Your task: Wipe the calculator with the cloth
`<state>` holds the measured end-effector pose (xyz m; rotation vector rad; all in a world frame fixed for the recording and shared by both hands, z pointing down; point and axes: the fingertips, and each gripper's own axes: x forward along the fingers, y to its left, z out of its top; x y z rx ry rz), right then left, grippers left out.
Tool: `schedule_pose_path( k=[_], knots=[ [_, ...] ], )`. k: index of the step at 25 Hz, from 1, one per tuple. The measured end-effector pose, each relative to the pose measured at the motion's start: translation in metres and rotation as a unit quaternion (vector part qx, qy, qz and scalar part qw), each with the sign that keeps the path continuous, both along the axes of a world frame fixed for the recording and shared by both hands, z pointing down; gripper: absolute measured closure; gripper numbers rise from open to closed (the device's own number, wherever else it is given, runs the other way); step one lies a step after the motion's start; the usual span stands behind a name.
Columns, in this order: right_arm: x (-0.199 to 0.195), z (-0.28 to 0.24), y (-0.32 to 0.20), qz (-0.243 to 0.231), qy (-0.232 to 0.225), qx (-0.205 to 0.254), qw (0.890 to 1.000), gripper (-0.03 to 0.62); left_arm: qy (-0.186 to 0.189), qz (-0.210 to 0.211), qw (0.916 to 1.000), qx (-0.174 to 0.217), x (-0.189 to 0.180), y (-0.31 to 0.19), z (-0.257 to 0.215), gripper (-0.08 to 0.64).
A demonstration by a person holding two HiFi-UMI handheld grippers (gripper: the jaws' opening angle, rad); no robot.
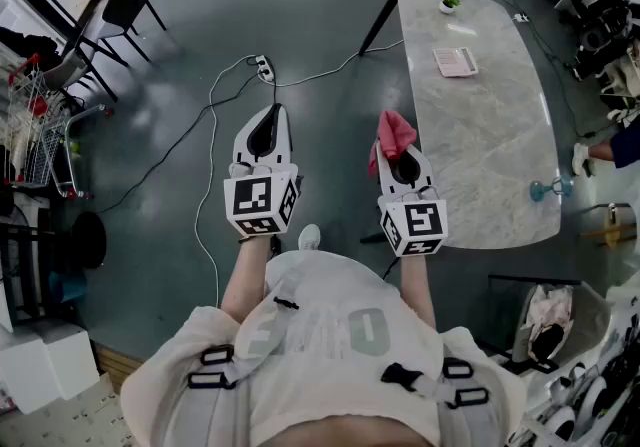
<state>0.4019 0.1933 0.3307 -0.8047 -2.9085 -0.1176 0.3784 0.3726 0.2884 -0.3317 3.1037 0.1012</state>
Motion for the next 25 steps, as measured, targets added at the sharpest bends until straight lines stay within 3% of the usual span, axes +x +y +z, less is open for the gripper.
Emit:
schedule_pose_path(
  k=[7,17,21,25],
  knots=[
    [-0.004,0.004,0.026,-0.023,-0.001,0.017,1.000,0.538,0.000,0.010,0.9999,0.006,-0.004,0.013,0.009,0.538],
    [-0.029,0.004,0.052,-0.015,-0.004,0.040,0.999,0.538,-0.006,0.021,0.9994,0.028,-0.034,0.038,0.009,0.538],
    [-0.037,0.023,0.071,-0.028,0.017,0.045,0.998,0.538,0.014,0.022,0.9987,0.043,-0.041,0.054,0.033,0.538],
    [-0.057,0.032,0.085,-0.040,0.007,0.080,0.996,0.538,0.031,0.011,0.9983,0.049,-0.061,0.070,0.051,0.538]
  ],
)
